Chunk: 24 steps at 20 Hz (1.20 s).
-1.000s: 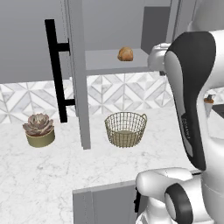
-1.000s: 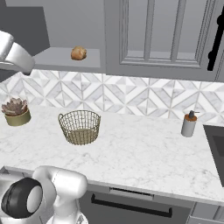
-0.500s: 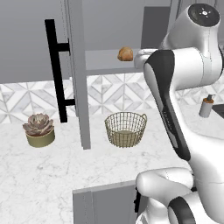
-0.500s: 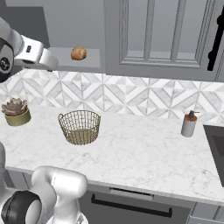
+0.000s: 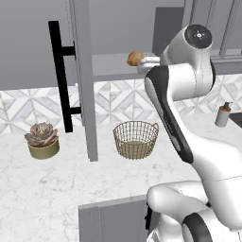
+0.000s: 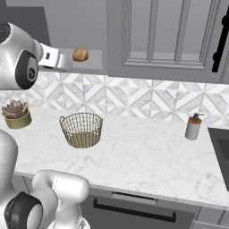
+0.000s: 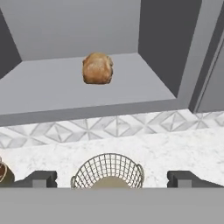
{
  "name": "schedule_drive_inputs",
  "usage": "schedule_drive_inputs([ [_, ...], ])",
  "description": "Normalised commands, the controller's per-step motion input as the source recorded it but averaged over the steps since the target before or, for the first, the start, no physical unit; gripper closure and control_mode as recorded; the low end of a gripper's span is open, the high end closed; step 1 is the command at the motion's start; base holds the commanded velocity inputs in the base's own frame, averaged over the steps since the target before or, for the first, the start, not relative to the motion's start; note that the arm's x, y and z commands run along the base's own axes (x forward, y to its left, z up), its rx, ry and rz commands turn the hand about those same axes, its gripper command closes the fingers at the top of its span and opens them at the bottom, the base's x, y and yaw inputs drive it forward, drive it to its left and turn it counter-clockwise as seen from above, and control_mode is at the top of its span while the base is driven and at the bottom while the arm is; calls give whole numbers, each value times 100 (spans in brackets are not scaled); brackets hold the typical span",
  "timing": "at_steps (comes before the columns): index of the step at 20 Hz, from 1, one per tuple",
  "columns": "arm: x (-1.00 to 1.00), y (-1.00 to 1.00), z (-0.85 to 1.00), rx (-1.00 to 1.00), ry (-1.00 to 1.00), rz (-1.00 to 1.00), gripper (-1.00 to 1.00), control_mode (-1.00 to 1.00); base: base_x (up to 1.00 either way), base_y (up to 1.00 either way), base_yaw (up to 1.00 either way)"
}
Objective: Open the cabinet, pick up the bread from the cabinet and place it in the basket. Then move the basket to the dining counter.
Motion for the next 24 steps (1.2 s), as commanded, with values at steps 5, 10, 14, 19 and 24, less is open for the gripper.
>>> schedule_drive_inputs([
  [5,52,0,5,0,10,0,-100,-100,0,0,0],
  [10,40,0,0,0,2,0,-100,-100,0,0,0],
  [14,50,0,0,0,0,0,-100,-100,0,0,0],
  [19,47,0,-3,0,0,0,-100,-100,0,0,0],
  [24,36,6,-17,0,0,0,-100,-100,0,0,0],
])
